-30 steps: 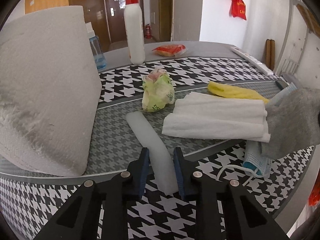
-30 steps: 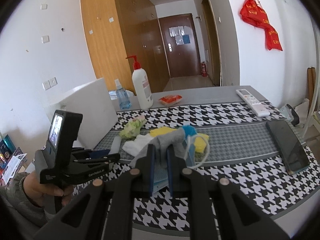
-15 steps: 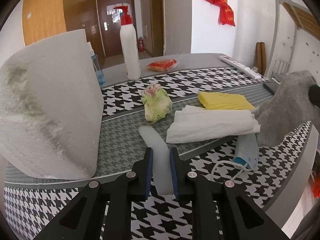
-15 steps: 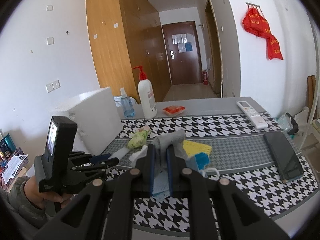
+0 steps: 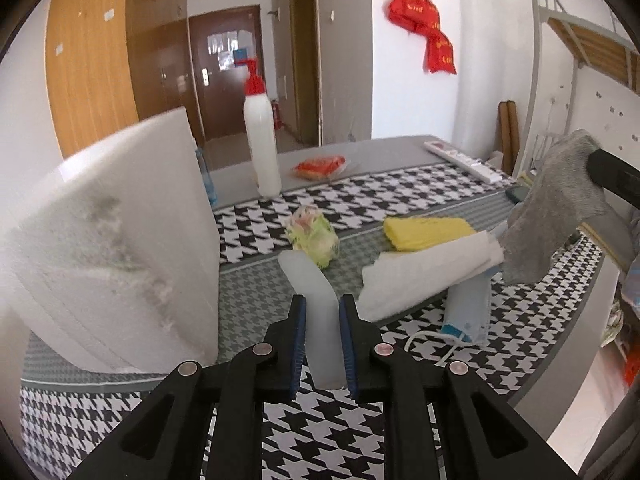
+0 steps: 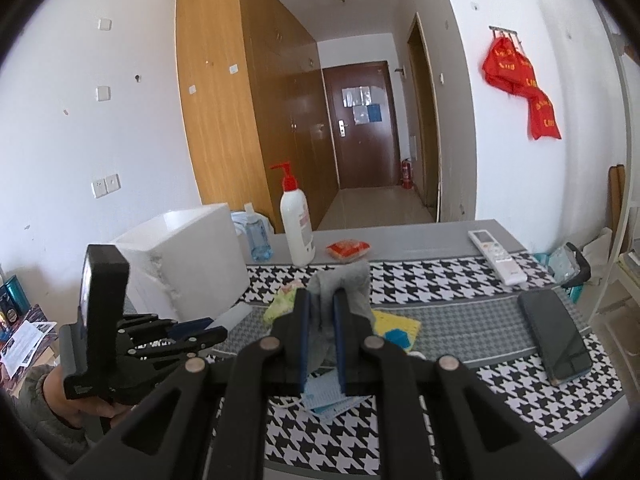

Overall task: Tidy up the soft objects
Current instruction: 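Lift the grey sock with the right gripper toward the white foam box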

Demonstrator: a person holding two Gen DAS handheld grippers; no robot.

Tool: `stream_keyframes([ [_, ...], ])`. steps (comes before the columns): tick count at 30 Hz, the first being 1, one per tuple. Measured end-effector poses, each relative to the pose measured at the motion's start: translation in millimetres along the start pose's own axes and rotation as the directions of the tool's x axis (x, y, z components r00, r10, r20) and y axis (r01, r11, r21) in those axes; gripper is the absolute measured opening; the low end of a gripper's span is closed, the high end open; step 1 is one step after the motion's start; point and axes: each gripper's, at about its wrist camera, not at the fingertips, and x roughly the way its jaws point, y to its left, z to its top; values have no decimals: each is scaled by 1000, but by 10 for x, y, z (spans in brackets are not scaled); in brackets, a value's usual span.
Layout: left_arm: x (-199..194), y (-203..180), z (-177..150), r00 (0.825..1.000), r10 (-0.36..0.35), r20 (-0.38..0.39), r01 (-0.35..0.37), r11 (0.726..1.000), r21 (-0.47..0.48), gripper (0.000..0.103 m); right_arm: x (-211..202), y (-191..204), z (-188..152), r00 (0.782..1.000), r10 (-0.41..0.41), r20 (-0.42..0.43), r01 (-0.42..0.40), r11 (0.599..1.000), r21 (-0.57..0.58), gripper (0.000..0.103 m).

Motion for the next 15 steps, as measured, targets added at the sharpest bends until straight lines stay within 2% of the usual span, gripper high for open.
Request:
stream_keyframes([
  [15,-544,86,135,991,18,130,-20,1000,16,18,-47,155,197,999,6,46,-5,1000,-22,14],
])
